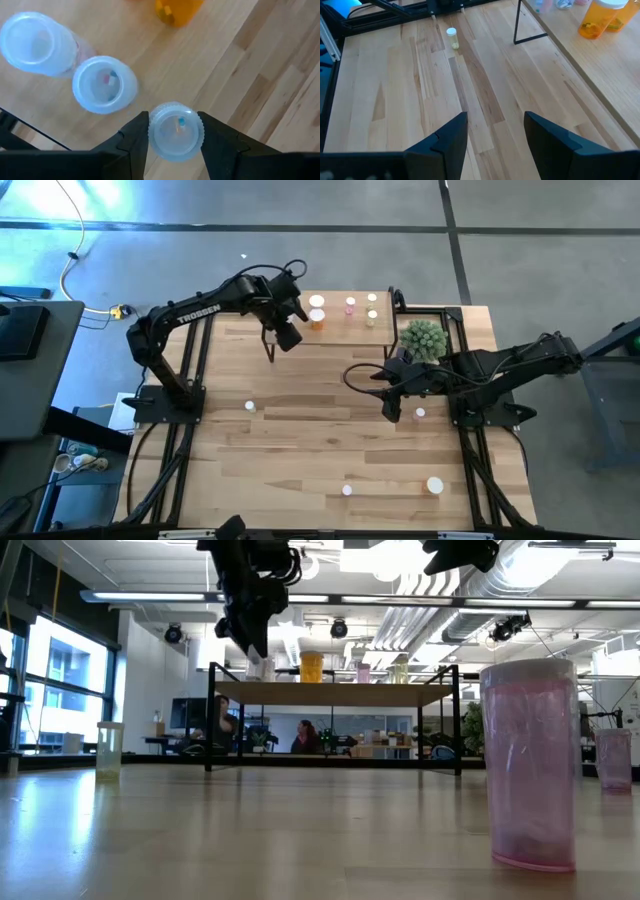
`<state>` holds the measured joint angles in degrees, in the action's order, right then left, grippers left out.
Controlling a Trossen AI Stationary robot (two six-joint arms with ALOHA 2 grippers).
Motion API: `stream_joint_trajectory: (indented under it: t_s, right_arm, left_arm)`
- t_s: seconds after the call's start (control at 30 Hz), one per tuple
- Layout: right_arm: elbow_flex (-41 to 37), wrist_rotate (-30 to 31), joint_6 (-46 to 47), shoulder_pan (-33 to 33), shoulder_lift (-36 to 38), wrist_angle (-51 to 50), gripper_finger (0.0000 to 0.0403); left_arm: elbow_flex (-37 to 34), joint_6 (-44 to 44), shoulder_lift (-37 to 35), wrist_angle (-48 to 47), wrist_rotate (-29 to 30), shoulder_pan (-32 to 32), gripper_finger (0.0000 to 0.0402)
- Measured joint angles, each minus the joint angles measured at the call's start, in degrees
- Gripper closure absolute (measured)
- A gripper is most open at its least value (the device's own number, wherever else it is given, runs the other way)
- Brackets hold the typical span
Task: Pick and place medicine bottles onto shelf by color
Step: Put the transparent pill bottle aligned with the other transparent pill bottles on the shelf
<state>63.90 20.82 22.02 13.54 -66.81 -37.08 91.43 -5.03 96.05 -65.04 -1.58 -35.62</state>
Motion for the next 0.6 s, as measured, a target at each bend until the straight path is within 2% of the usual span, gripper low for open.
stream_joint_trajectory:
  t_s: [0.23, 0.6]
  right_arm:
    - [0.00, -0.33, -0.09, 0.02, 0.00, -0.01, 0.0217]
    - [-0.02, -0.42, 0.00, 0.02, 0.00, 0.00, 0.0217]
  left_arm:
    - [-0.69, 1.44, -0.26, 3.63, 0.12, 0.55, 0.0264]
    - [-0.70, 1.17, -0.26, 2.13, 0.26, -0.04, 0.0258]
